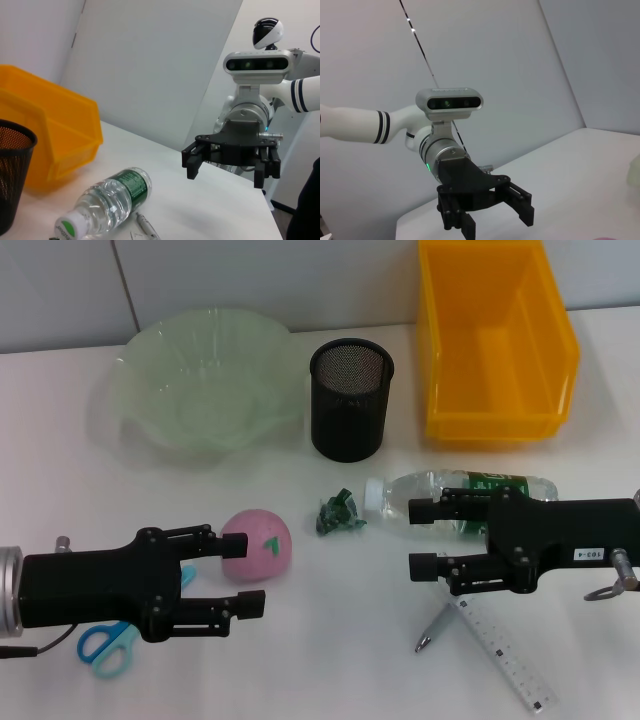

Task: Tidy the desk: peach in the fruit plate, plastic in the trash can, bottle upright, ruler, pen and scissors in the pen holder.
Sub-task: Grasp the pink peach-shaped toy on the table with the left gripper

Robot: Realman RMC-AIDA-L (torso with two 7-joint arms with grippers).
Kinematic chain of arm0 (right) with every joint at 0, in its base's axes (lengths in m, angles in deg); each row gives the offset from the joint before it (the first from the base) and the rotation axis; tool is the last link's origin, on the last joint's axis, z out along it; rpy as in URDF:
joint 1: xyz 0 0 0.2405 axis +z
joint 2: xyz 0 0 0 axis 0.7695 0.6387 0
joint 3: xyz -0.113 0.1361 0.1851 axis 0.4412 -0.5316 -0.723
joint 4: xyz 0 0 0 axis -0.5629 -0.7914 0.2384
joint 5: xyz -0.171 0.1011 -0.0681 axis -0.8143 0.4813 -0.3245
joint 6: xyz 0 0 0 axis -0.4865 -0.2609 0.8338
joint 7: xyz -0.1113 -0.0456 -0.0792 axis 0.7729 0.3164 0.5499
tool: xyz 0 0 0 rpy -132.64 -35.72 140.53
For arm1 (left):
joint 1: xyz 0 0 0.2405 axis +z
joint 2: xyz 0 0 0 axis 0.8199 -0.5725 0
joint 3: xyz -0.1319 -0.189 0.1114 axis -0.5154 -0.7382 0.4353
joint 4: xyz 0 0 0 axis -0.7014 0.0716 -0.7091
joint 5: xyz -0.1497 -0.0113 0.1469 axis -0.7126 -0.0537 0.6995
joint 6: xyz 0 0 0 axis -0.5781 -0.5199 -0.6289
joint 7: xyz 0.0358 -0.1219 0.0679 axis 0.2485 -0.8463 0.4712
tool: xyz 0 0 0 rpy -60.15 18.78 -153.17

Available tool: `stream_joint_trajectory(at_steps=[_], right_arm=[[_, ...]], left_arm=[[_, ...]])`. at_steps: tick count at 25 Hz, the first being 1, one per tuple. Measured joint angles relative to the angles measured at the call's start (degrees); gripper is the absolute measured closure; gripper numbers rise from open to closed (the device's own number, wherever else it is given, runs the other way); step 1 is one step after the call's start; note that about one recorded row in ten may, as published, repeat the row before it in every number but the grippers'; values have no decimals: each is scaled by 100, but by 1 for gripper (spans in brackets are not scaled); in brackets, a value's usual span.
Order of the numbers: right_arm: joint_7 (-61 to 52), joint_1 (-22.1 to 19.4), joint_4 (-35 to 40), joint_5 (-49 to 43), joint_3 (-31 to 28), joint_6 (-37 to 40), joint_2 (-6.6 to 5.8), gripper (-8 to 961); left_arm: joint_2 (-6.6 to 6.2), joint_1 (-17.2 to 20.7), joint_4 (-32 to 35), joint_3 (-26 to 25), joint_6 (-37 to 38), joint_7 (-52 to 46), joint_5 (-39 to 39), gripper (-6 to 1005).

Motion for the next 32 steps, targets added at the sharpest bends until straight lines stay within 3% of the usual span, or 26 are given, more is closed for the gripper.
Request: stream_joint_trajectory(at_steps=[22,28,32], right_arm=[[-31,4,-14,16,0,-7,16,185],[-42,-25,-14,-1,-1,-14,19,188],[-44,-48,-13,-1,-20,-14,18,189]], left_arm=[[16,-7,199,0,49,-67,-37,201],[77,-107,874,2,-112,-92,-10,202],[81,-406,1305,37,-307,-231,247,203]])
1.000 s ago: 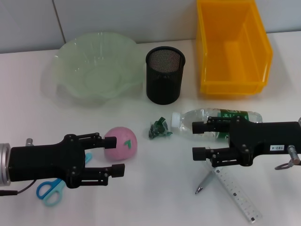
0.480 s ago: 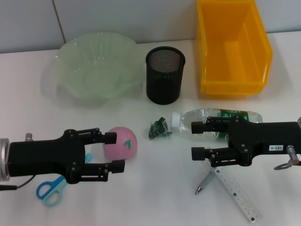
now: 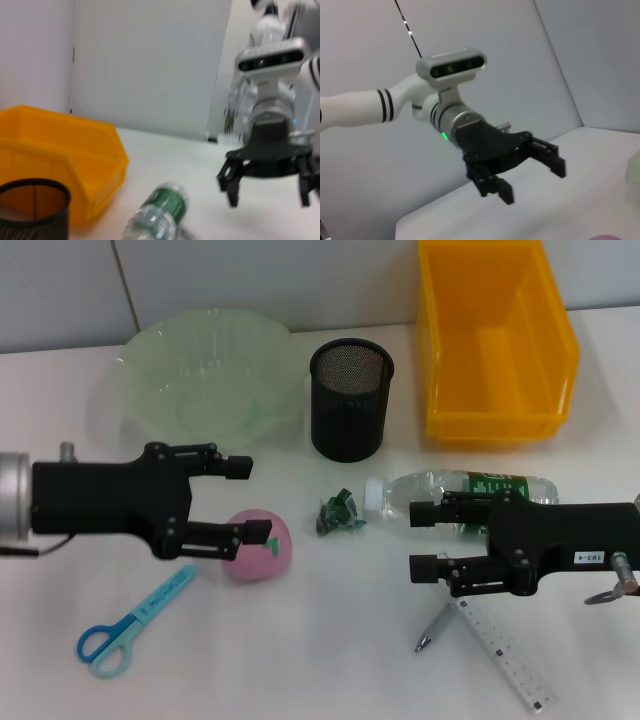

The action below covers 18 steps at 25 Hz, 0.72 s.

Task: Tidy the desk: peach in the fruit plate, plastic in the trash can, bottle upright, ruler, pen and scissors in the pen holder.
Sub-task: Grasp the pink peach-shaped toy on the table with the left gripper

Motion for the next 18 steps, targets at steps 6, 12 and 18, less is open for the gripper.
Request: stream_joint_trajectory(at_steps=[6,12,18], right_arm=[[-16,-26,0,-6,-32,-4,-10,192],[-87,-27,0,11,-41,-53,-19,194],[-144,-25,0,23,-42,-74,-23,196]], left_arm=[[210,-527,876,14,-352,-634,1514,204],[275,-935,890,50,-557,-973,2407,206],[285,-979,733,547,-1001,-1067,2558,207]])
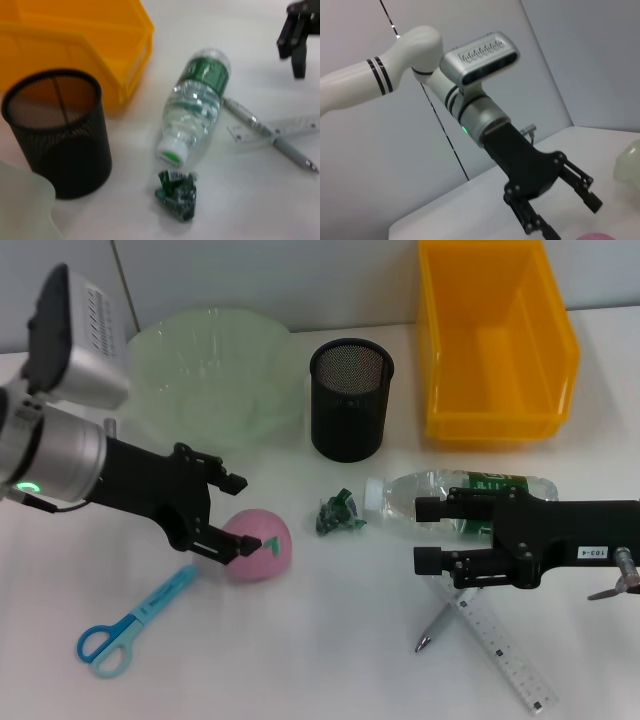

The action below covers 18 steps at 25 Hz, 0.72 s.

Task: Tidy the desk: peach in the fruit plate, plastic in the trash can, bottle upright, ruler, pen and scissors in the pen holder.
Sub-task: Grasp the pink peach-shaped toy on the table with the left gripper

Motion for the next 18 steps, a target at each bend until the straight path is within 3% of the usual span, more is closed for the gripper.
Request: stream_joint_trajectory(at_steps=[6,18], right_arm=[[-2,11,0,4,0,-3,0,199],[-3,25,0,4,0,-3,-5,203]], left_arm=[[5,-45,-469,378,-541,-19,-17,208],[21,-108,-808,500,-936,-43,-129,210]])
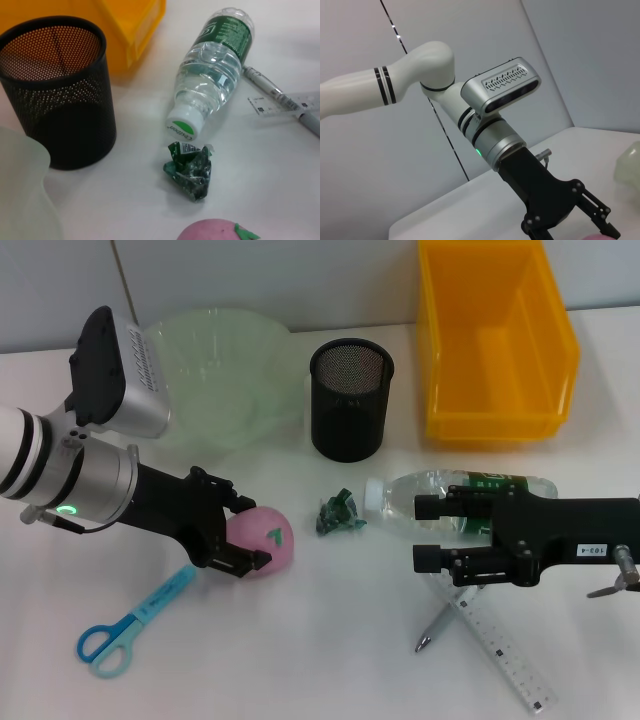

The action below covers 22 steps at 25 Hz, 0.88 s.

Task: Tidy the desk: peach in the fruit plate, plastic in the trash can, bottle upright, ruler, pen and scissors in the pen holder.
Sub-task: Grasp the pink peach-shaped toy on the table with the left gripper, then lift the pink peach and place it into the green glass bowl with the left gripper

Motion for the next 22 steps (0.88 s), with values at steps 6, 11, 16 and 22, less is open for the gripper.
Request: stream_joint_trajectory(at_steps=[6,11,16,22], right_arm=[[0,19,0,0,0,0,-12,206],[0,26,0,0,0,0,-12,207],[0,21,0,0,0,-15,-12,209],[0,-16,0,0,-8,-65,-13,212]], left_arm=[[-22,-51,-14,2,15,-160,8,293],[-26,-48,-14,-21,50,-162,-2,488],[-41,83,149,-144,201,-130,-241,616],[-69,463,602,-1399,701,214,-1244,665]])
